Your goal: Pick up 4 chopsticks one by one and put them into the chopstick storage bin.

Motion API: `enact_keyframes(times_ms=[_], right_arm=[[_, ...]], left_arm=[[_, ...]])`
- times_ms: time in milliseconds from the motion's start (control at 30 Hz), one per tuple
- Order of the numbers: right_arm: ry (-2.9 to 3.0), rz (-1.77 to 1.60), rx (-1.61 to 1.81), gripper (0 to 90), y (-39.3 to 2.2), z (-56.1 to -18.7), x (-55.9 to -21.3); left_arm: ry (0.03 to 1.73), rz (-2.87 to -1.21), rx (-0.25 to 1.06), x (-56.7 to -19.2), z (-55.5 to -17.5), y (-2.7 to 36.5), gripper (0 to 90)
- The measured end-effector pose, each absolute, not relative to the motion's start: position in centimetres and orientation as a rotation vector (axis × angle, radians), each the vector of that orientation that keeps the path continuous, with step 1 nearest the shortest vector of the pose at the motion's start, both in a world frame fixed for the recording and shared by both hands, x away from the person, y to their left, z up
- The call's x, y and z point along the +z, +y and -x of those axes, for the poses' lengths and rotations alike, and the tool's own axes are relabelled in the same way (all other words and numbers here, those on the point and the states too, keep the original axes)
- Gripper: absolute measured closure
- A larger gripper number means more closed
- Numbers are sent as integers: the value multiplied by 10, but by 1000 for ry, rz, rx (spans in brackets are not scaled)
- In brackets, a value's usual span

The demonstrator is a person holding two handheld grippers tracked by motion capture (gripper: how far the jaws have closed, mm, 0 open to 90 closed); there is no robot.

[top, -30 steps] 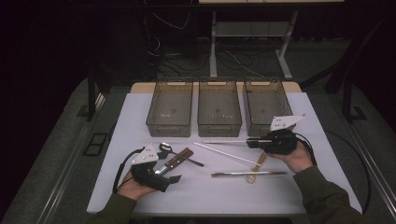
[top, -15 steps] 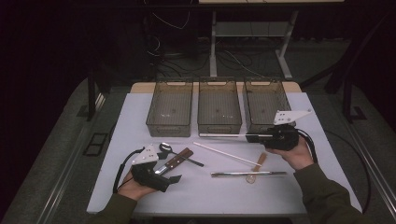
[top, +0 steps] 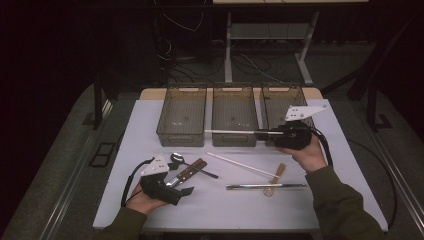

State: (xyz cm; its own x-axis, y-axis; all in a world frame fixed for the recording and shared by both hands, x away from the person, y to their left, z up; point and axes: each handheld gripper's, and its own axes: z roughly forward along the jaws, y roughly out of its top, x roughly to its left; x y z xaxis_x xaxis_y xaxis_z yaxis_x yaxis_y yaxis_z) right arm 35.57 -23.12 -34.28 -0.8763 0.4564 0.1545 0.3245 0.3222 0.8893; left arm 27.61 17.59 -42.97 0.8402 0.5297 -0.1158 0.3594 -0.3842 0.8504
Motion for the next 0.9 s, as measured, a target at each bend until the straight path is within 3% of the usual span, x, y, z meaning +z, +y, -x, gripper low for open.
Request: enact_keyframes(times_ms=[367,900], right_arm=[[2418,-746,1558,856,-206,-374,-323],[2397,-816,1493,856,-160,-414,-320]], left_arm=[[667,-2014,222,-431,-277,176,0],[666,-2011,212,-430,-277,175,0]])
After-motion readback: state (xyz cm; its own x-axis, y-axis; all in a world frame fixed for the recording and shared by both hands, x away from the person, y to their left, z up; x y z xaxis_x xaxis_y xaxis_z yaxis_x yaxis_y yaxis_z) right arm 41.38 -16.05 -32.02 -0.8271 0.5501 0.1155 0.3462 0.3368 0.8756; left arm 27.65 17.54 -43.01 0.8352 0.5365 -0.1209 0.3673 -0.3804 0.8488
